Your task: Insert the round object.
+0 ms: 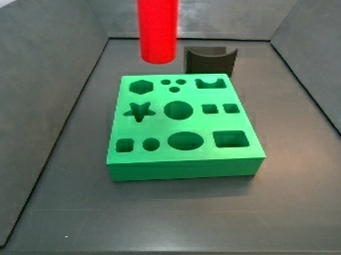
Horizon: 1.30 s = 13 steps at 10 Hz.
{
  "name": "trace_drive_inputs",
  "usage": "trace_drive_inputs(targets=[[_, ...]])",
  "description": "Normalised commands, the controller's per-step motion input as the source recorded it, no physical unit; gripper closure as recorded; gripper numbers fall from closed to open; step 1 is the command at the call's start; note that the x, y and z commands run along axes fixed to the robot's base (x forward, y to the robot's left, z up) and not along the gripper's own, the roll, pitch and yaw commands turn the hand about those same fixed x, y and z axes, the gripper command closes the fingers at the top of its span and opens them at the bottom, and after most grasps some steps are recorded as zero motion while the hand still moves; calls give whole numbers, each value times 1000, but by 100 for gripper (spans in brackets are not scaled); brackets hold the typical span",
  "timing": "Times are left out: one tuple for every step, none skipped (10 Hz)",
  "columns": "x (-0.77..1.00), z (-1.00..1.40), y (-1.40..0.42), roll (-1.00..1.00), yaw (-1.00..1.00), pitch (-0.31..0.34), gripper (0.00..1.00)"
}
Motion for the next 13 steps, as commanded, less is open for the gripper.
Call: trace_drive_inputs(targets=[[114, -851, -49, 126, -129, 0, 100], [200, -751, -20, 129, -114, 0, 100], [300, -763, 0, 64, -151, -43, 100], [154, -680, 0, 87, -126, -51, 100], [0, -566, 0, 119, 0, -26, 100], [11, -563, -3, 91, -3, -21, 100], [34, -474, 0, 66, -3, 0, 100], [26, -440, 0, 39, -3, -3, 100], [63, -449, 0, 14, -6, -16, 100], [206, -437, 0, 0, -66, -1, 100], [471, -451, 0, 0, -194, 0, 100], [629, -500, 0, 0, -240, 3, 100], [671, -523, 0, 3, -223, 4, 100]])
